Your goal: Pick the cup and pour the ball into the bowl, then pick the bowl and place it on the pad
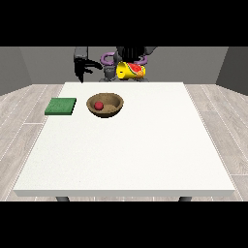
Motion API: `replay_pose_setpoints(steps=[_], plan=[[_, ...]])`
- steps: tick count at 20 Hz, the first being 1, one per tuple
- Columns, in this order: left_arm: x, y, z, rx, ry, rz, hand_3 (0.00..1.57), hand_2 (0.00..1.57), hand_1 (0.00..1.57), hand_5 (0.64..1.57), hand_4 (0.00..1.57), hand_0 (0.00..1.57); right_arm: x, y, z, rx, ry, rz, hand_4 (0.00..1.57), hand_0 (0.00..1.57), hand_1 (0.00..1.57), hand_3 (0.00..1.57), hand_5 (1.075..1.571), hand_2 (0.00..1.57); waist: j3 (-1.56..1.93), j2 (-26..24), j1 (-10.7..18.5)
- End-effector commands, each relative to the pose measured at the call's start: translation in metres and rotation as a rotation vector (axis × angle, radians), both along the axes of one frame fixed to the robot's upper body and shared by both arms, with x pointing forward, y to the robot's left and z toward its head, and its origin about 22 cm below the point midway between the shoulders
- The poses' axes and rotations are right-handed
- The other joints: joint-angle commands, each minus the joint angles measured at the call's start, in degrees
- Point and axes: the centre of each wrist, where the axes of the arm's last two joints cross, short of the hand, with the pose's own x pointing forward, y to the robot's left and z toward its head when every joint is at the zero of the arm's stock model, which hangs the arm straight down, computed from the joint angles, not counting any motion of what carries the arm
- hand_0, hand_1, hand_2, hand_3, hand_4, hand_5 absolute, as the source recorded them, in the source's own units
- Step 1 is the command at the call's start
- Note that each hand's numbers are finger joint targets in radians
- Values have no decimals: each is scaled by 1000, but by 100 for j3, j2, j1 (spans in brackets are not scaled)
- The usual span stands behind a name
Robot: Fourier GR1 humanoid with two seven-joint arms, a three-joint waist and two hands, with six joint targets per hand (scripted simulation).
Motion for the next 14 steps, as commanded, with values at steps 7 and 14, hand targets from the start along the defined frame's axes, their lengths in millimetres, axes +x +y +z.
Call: replay_pose_setpoints(steps=[7, 14], plan=[[12, 74, 12, -494, 152, -73, 1571, 1571, 1417, 1382, 1391, 1417, 10, 51, 30, 43, -44, 16, 598, 0, 0, 700, 1571, 514, -10, 503, 392], [0, 39, 69, -1270, 491, -420, 0, 0, 0, 1569, 651, 0, 5, 74, 21, 84, -56, 57, 648, 0, 0, 466, 1571, 440, -103, 760, 560]])
